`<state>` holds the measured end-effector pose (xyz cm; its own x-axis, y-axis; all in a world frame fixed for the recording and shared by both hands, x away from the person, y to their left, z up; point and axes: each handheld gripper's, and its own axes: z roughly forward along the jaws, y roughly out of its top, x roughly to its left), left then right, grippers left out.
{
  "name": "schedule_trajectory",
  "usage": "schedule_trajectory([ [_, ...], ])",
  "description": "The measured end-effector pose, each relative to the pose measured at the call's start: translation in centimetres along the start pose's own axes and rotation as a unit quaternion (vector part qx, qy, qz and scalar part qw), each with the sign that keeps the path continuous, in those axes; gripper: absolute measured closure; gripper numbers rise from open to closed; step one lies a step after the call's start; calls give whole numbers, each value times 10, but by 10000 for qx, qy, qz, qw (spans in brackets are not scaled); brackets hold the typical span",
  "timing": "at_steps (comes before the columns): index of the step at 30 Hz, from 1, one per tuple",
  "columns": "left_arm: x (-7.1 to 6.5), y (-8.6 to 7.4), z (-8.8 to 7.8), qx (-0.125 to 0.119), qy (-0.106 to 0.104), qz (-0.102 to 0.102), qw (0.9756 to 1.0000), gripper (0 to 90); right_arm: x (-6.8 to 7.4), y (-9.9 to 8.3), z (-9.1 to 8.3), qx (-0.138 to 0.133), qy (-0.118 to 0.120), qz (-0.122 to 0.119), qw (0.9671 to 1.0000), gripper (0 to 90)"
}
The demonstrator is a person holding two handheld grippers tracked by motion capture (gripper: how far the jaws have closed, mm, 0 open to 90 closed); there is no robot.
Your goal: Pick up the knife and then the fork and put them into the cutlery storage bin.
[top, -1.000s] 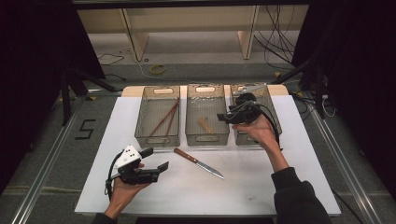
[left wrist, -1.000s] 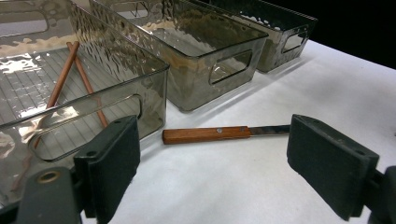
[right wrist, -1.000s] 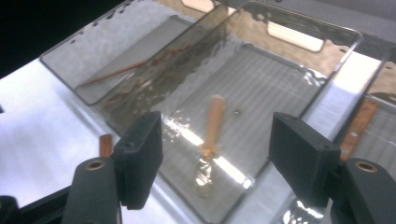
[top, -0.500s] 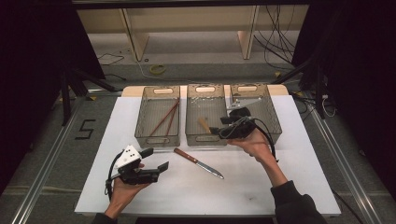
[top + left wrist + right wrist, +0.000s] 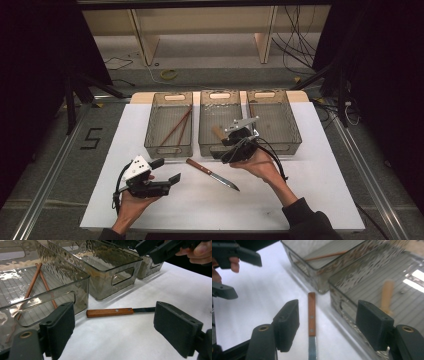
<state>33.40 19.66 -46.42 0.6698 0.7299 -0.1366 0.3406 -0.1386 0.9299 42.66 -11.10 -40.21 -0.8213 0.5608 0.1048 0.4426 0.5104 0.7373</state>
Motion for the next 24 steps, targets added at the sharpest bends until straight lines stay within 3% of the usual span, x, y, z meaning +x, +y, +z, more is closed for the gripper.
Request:
schedule_trajectory([
  [16,0,0,0,-1,-4,6,10000,165,14,-10,38,601,218,-326,9974,420],
  [24,0,0,0,-12,-1,-3,10000,165,15,-17,59,965,188,-331,9946,469],
])
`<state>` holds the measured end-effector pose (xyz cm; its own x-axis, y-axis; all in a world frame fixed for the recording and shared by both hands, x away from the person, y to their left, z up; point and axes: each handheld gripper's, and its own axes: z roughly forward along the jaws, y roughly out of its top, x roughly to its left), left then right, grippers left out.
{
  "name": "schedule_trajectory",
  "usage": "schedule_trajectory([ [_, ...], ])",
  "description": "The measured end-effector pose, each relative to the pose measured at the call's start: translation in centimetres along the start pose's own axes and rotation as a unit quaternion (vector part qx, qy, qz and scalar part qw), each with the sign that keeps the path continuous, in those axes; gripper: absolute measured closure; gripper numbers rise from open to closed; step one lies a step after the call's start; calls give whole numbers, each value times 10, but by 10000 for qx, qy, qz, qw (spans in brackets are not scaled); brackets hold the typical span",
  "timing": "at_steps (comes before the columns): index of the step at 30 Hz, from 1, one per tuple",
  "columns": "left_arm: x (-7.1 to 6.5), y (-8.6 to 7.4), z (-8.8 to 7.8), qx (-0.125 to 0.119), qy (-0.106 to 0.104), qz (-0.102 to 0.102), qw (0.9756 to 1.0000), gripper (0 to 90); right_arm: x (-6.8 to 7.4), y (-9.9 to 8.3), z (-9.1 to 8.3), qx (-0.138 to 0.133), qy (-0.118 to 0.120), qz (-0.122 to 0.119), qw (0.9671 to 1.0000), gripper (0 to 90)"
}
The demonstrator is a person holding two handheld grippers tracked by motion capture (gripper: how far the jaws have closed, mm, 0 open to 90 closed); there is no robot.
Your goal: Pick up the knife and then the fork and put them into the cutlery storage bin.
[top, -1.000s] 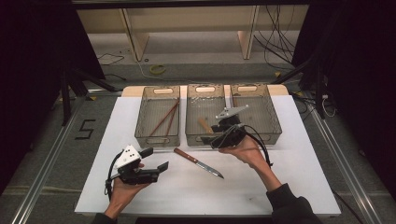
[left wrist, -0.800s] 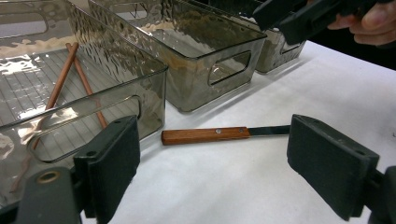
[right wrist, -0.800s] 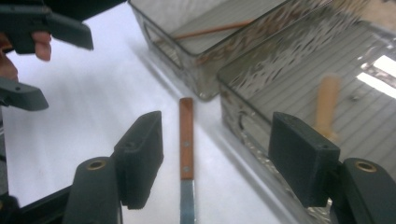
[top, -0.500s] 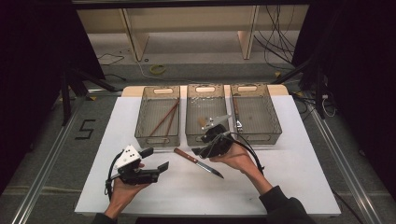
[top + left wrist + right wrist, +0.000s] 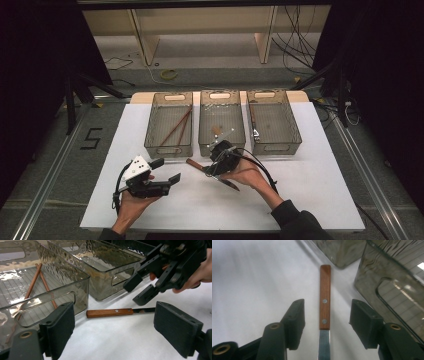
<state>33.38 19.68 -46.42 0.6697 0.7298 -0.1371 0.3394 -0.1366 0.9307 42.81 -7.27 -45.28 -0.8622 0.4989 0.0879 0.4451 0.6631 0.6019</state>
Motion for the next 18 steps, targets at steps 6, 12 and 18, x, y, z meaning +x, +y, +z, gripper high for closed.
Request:
schedule_trajectory([
  [6,0,0,0,3,0,7,10000,165,1,-1,10,139,3,-93,9999,512],
  [12,0,0,0,7,1,11,10000,165,1,-1,15,251,-1,-131,9996,563],
  [18,0,0,0,2,-3,-1,10000,165,0,-1,20,395,-21,-166,9991,603],
])
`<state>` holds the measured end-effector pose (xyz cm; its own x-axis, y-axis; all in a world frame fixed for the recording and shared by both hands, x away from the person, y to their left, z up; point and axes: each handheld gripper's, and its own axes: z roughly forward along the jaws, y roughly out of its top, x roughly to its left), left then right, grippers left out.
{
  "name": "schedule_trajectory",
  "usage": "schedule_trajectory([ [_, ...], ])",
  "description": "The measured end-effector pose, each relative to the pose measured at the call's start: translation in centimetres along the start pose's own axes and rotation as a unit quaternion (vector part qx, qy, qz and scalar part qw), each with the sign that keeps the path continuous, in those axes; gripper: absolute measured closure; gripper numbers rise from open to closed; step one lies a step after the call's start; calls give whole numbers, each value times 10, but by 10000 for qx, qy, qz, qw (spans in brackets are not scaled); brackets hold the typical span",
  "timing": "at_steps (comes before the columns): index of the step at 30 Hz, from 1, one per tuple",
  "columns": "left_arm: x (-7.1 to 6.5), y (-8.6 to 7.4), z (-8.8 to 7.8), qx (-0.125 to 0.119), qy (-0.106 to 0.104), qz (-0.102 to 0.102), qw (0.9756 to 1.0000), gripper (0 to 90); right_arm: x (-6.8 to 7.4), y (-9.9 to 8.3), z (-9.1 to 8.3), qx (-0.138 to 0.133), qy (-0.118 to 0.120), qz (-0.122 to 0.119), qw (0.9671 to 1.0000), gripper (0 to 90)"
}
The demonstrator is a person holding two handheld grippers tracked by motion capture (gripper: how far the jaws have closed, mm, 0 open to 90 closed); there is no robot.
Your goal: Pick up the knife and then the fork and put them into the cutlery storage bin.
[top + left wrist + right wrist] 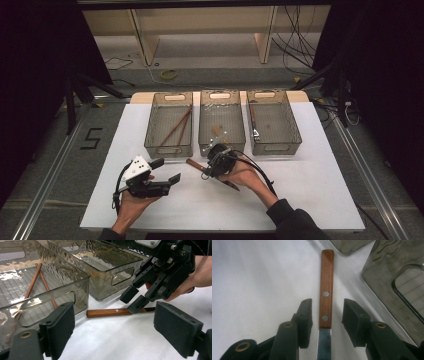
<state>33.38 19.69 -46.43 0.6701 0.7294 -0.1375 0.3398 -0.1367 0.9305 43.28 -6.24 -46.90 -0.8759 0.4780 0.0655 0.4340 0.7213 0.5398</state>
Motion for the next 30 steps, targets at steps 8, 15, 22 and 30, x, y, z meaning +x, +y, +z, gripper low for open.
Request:
schedule_trajectory([
  [8,0,0,0,2,0,2,10000,165,1,1,5,158,-10,-15,9999,665],
  [15,0,0,0,-5,5,-1,10000,165,2,1,9,224,-92,-130,9996,718],
  [22,0,0,0,-2,4,3,10000,165,4,3,9,385,-141,-174,9990,771],
  [30,0,0,-1,-35,16,-14,10000,165,6,5,8,522,-189,-200,9983,778],
])
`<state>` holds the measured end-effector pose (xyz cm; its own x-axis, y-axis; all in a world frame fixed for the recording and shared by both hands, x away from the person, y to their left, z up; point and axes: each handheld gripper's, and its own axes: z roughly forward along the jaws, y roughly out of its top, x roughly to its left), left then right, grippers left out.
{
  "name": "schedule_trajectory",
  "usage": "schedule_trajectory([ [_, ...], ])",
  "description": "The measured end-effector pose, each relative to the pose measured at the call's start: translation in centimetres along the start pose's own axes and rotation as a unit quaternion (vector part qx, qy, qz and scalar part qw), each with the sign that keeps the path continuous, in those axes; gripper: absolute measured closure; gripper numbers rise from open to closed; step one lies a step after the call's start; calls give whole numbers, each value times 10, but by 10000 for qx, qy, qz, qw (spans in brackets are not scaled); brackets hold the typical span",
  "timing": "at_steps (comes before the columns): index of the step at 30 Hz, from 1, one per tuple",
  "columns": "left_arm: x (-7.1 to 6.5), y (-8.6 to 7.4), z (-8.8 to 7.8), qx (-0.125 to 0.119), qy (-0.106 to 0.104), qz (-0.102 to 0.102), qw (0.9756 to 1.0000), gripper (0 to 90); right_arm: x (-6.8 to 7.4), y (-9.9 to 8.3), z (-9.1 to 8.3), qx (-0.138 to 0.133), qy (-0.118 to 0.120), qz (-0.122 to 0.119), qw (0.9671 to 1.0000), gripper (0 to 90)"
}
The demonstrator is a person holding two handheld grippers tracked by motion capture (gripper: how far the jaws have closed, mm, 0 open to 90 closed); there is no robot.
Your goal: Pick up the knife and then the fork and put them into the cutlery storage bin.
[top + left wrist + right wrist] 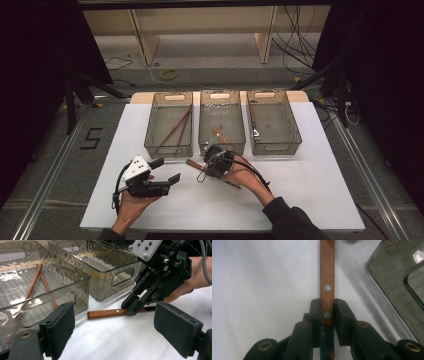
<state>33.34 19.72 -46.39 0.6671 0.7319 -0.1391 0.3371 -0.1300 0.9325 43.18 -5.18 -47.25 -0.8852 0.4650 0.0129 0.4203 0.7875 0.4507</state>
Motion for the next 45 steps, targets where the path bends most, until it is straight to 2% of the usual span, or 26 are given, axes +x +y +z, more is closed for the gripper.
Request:
schedule_trajectory([
  [9,0,0,0,3,3,1,10000,165,-5,-8,-9,-109,55,121,9999,780],
  [10,0,0,0,3,5,5,10000,165,-6,-9,-11,-157,78,207,9996,780],
  [19,0,0,0,7,10,1,10000,165,-11,-17,-30,-378,107,309,9988,779],
  [23,0,0,0,6,4,-1,10000,165,-14,-22,-42,-558,99,323,9979,779],
  [34,0,0,1,18,-9,-7,10000,165,-28,-35,-73,-964,152,602,9934,779],
  [45,0,0,1,23,-12,3,10000,165,-26,-38,-83,-1116,322,591,9915,780],
])
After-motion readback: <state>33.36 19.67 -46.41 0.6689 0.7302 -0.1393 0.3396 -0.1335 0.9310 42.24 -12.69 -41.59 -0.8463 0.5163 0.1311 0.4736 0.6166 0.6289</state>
